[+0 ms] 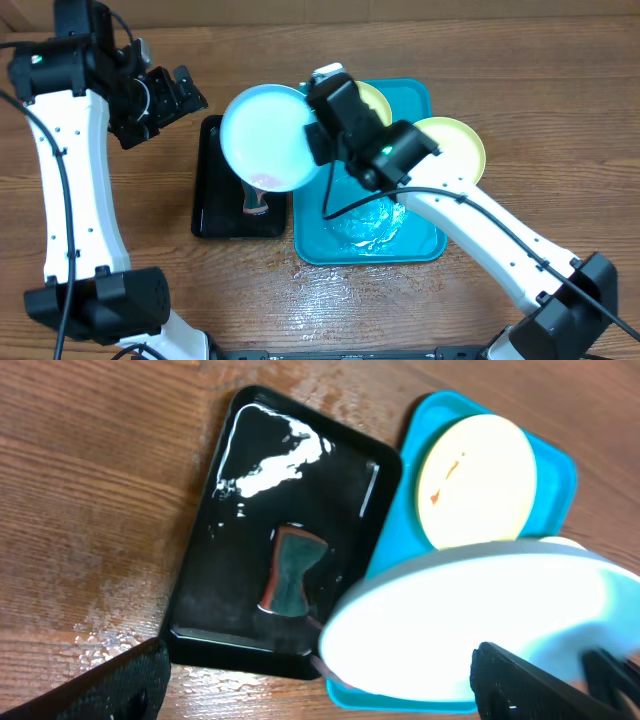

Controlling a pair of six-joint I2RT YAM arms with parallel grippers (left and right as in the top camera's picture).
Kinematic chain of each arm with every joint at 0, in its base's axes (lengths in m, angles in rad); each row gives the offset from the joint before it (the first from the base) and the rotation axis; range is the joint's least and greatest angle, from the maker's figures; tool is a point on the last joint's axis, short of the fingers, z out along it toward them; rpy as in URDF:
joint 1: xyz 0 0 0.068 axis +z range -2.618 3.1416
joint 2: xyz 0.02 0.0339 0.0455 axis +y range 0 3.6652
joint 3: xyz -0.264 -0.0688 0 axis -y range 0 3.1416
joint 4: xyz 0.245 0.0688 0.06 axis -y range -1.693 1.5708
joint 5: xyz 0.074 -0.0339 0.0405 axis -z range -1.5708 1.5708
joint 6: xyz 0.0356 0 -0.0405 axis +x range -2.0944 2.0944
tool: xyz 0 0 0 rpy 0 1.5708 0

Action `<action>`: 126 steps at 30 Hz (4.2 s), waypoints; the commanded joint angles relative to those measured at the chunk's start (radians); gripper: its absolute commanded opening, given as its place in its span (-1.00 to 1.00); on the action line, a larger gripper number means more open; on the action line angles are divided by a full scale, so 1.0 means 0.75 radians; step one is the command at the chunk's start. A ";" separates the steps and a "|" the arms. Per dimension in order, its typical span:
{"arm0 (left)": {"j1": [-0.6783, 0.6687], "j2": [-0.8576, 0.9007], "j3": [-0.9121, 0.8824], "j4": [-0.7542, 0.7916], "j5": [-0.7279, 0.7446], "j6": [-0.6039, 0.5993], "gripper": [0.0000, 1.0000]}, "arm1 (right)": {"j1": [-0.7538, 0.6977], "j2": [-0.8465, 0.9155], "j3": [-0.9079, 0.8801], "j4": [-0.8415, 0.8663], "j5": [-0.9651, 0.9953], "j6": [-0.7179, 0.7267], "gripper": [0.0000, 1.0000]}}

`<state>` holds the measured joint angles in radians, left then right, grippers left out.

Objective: Clean dirty plates on tray and stack at the side
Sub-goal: 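Lift the cleaned plate with the right gripper and tilt it over the black tray, then carry the plate right and set it on the table beside the tray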

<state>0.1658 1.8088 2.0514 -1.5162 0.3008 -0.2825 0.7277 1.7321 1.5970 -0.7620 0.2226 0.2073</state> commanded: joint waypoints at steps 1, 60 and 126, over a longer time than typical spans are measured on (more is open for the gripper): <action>0.006 -0.078 0.041 -0.023 0.074 0.108 0.96 | 0.072 0.084 0.032 0.099 0.175 -0.008 -0.92; 0.006 -0.078 0.040 -0.063 0.028 0.138 1.00 | 0.464 0.189 0.037 0.377 1.178 -0.352 -0.93; 0.005 -0.078 0.040 -0.063 0.028 0.137 0.99 | -1.590 0.089 -0.582 -0.377 -0.335 0.449 -0.92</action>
<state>0.1703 1.7691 2.0617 -1.5639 0.3256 -0.2020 -0.5049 1.8065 1.2015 -1.0523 -0.0177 0.5190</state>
